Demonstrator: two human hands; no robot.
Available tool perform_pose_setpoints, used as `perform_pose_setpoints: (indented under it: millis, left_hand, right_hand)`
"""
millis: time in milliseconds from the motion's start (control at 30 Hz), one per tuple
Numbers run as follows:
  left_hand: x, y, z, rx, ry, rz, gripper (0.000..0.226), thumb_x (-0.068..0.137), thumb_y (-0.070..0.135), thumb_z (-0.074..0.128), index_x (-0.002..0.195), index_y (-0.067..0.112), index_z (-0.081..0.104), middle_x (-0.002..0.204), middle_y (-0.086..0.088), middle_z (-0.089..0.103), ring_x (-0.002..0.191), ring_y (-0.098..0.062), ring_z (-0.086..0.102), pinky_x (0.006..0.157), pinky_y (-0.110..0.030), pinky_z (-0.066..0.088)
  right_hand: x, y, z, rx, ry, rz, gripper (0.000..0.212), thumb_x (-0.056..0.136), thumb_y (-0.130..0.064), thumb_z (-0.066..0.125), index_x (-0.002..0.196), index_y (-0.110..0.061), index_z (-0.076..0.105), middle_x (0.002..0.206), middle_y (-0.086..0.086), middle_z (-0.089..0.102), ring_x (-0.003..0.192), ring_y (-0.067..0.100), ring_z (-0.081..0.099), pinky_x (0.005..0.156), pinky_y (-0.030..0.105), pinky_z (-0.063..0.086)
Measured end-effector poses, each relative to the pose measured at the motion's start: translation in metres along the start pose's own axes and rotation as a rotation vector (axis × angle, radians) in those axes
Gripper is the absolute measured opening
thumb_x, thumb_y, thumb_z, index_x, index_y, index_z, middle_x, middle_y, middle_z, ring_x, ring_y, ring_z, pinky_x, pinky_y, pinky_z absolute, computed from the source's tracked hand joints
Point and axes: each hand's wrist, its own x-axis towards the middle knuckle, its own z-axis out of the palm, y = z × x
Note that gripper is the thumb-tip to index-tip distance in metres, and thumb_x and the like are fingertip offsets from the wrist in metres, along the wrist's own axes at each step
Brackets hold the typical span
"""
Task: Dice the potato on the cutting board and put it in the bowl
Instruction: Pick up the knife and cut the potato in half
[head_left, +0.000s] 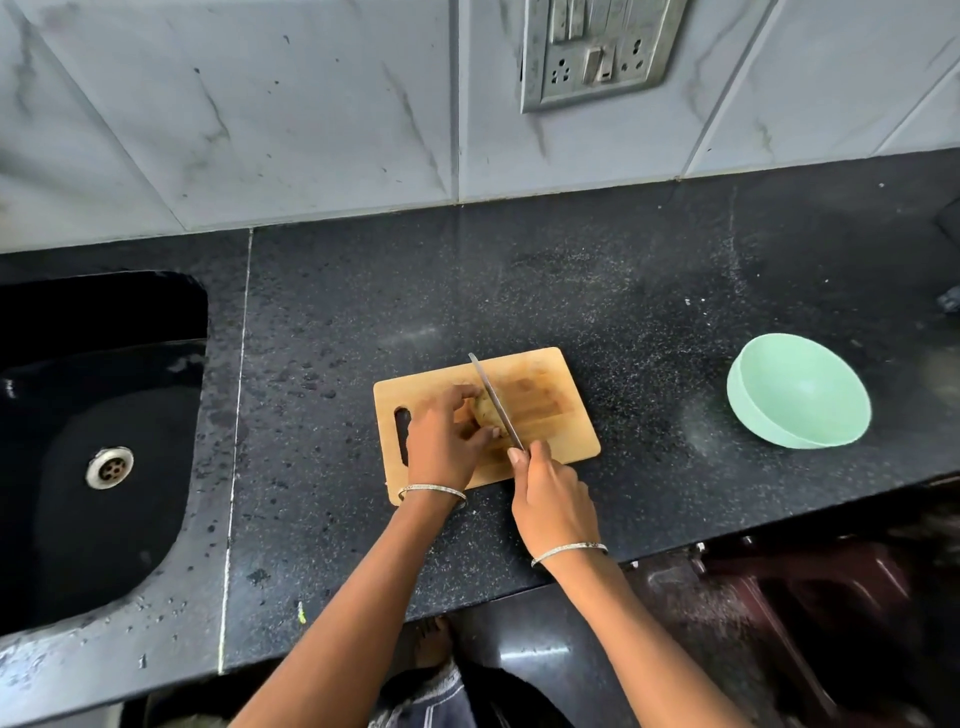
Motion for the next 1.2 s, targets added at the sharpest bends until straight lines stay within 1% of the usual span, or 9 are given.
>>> perform_pose_setpoints:
  millis: [67, 100, 233, 333, 500, 700, 800, 1000, 1200]
  left_hand:
    - [-0.001, 0.000, 0.002, -0.003, 0.010, 0.011, 0.048, 0.072, 0.021, 0.083, 0.114, 0.029, 0.063, 0.109, 0.007, 0.066, 0.085, 0.002, 0.059, 0.083, -0.019, 0.051]
    - [-0.001, 0.000, 0.003, -0.018, 0.017, 0.016, 0.048, 0.072, 0.021, 0.083, 0.115, 0.029, 0.063, 0.108, 0.008, 0.066, 0.086, 0.002, 0.059, 0.082, -0.019, 0.052]
    - [-0.001, 0.001, 0.006, -0.039, 0.025, 0.030, 0.045, 0.073, 0.020, 0.083, 0.113, 0.023, 0.064, 0.104, 0.009, 0.066, 0.085, 0.003, 0.056, 0.082, -0.024, 0.055]
    - [0.001, -0.002, 0.008, -0.069, 0.032, 0.026, 0.042, 0.071, 0.018, 0.084, 0.109, 0.021, 0.066, 0.101, 0.011, 0.066, 0.087, -0.002, 0.061, 0.083, -0.030, 0.057]
    - [0.007, -0.005, 0.007, -0.084, -0.001, 0.013, 0.041, 0.070, 0.016, 0.084, 0.107, 0.021, 0.067, 0.104, 0.005, 0.069, 0.095, -0.007, 0.065, 0.086, -0.032, 0.057]
    - [0.010, -0.006, 0.009, -0.061, 0.004, 0.017, 0.040, 0.070, 0.011, 0.082, 0.106, 0.021, 0.069, 0.102, 0.005, 0.071, 0.094, -0.013, 0.066, 0.085, -0.039, 0.057]
    - [0.012, -0.005, 0.008, -0.046, 0.018, 0.017, 0.041, 0.067, 0.012, 0.083, 0.105, 0.023, 0.071, 0.100, 0.004, 0.072, 0.093, -0.017, 0.067, 0.084, -0.041, 0.056]
    - [0.012, -0.002, 0.009, -0.076, 0.046, -0.010, 0.045, 0.064, 0.006, 0.086, 0.105, 0.019, 0.073, 0.100, 0.004, 0.073, 0.087, -0.011, 0.067, 0.085, -0.037, 0.057]
    - [0.012, -0.004, 0.009, -0.124, 0.068, -0.047, 0.045, 0.061, 0.006, 0.088, 0.102, 0.021, 0.074, 0.098, 0.003, 0.074, 0.091, -0.009, 0.068, 0.087, -0.031, 0.057]
  right_hand:
    - [0.000, -0.001, 0.002, -0.029, 0.007, -0.008, 0.038, 0.102, -0.045, 0.023, 0.109, -0.013, 0.043, 0.100, 0.014, 0.066, 0.087, 0.041, 0.062, 0.057, 0.039, 0.033]
    - [0.000, -0.001, 0.002, -0.045, 0.013, -0.014, 0.038, 0.102, -0.044, 0.023, 0.109, -0.013, 0.043, 0.099, 0.014, 0.066, 0.086, 0.040, 0.063, 0.057, 0.039, 0.034]
    - [0.000, -0.003, 0.000, -0.099, 0.040, -0.016, 0.036, 0.103, -0.042, 0.024, 0.106, -0.012, 0.043, 0.095, 0.013, 0.067, 0.082, 0.040, 0.065, 0.053, 0.037, 0.034]
    - [0.001, -0.005, 0.000, -0.145, 0.043, -0.017, 0.034, 0.104, -0.041, 0.024, 0.105, -0.012, 0.043, 0.092, 0.012, 0.068, 0.082, 0.038, 0.067, 0.053, 0.036, 0.034]
    - [0.005, -0.007, -0.001, -0.136, 0.016, -0.010, 0.031, 0.104, -0.039, 0.026, 0.102, -0.012, 0.042, 0.090, 0.014, 0.068, 0.083, 0.038, 0.067, 0.053, 0.036, 0.035]
    - [0.029, -0.020, -0.013, -0.102, -0.066, -0.029, 0.032, 0.105, -0.036, 0.029, 0.107, -0.011, 0.047, 0.102, 0.017, 0.065, 0.095, 0.039, 0.063, 0.062, 0.036, 0.037]
    - [0.033, -0.020, -0.018, -0.091, -0.100, -0.033, 0.032, 0.105, -0.036, 0.030, 0.109, -0.010, 0.047, 0.103, 0.018, 0.064, 0.096, 0.040, 0.063, 0.063, 0.036, 0.037]
    - [0.004, -0.003, -0.017, -0.137, -0.106, -0.032, 0.031, 0.105, -0.037, 0.026, 0.110, -0.011, 0.043, 0.096, 0.014, 0.066, 0.090, 0.038, 0.065, 0.057, 0.035, 0.038]
    - [0.023, -0.018, -0.013, -0.098, -0.133, -0.015, 0.030, 0.105, -0.033, 0.029, 0.114, -0.010, 0.046, 0.105, 0.015, 0.065, 0.099, 0.038, 0.064, 0.068, 0.039, 0.045]
